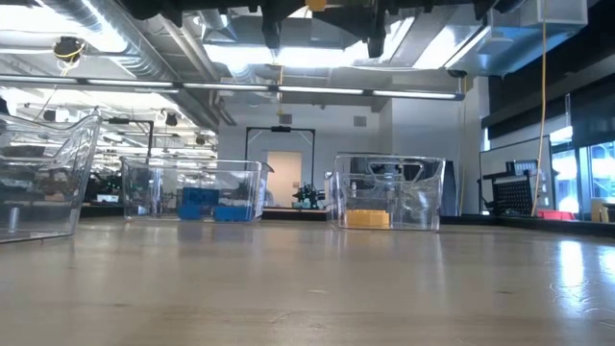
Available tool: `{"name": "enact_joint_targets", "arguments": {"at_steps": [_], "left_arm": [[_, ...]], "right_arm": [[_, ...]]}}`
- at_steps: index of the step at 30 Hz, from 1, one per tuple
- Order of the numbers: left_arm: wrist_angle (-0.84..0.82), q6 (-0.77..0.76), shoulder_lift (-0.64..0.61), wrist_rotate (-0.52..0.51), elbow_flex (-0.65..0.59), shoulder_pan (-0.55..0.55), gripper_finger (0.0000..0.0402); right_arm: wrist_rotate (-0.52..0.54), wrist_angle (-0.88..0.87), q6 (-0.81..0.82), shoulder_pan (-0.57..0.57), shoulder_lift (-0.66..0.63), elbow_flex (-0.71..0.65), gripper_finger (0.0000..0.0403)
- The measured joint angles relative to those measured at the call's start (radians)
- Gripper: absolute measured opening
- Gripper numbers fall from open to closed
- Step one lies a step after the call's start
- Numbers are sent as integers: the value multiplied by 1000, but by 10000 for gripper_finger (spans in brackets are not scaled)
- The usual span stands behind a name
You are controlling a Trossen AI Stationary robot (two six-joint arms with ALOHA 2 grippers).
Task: Sort & place blocks by color
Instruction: Put the yellow game piece into the top right transparent bin
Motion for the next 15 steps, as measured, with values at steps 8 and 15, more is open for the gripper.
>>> {"name": "enact_joint_targets", "arguments": {"at_steps": [8,15], "left_arm": [[1,0,0,3,0,-1,125],[-4,-8,0,-17,-2,0,129]], "right_arm": [[-42,-15,27,0,0,0,179],[-42,-31,20,-1,-1,0,130]]}}
